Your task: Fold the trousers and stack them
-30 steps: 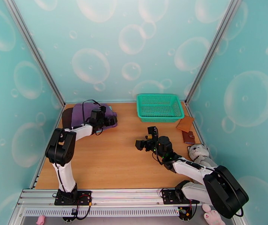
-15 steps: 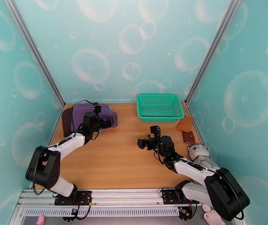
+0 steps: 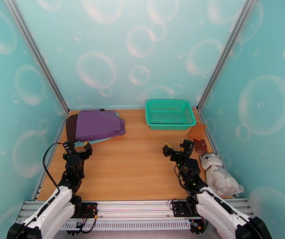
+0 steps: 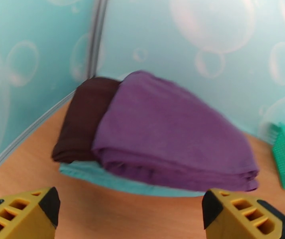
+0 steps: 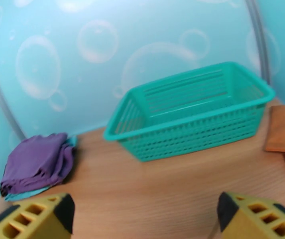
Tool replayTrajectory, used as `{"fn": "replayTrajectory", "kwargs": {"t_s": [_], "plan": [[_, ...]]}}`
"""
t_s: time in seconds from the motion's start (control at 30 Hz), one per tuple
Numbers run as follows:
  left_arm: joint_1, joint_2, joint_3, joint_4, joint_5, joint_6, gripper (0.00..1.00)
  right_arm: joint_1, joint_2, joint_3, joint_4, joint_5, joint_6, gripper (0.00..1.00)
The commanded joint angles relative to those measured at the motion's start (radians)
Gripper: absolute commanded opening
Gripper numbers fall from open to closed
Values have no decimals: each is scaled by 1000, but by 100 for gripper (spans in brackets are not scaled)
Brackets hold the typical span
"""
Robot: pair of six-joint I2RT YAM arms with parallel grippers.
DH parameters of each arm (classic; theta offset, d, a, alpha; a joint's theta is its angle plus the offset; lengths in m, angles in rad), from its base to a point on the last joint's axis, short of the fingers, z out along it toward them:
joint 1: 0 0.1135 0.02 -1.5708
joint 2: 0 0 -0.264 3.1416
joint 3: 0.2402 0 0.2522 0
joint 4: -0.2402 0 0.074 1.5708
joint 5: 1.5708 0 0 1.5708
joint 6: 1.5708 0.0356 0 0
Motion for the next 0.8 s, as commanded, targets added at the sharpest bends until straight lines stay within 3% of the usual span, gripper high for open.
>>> {"fn": "replayTrajectory", "kwargs": {"t_s": [0.0, 0.1, 0.37, 0.47, 0.5, 0.67, 0.77], "plan": [[80, 123, -81, 401, 105, 66, 99, -11, -60, -31, 60, 216, -90, 99], [117, 277, -40, 490, 205, 68, 99, -36, -82, -92, 171, 247, -127, 99], [153, 614, 13, 847, 259, 160, 100, -167, -98, -136, 188, 206, -174, 99], [171, 720, 32, 916, 315, 168, 99, -190, 30, -142, 268, 143, -181, 99], [175, 693, 53, 826, 330, 153, 99, -190, 87, -134, 298, 124, -190, 99], [175, 712, 22, 916, 297, 154, 99, -192, 329, -112, 516, 39, -237, 99], [174, 710, 40, 878, 264, 142, 99, -235, 490, -110, 732, 27, -276, 99]]}}
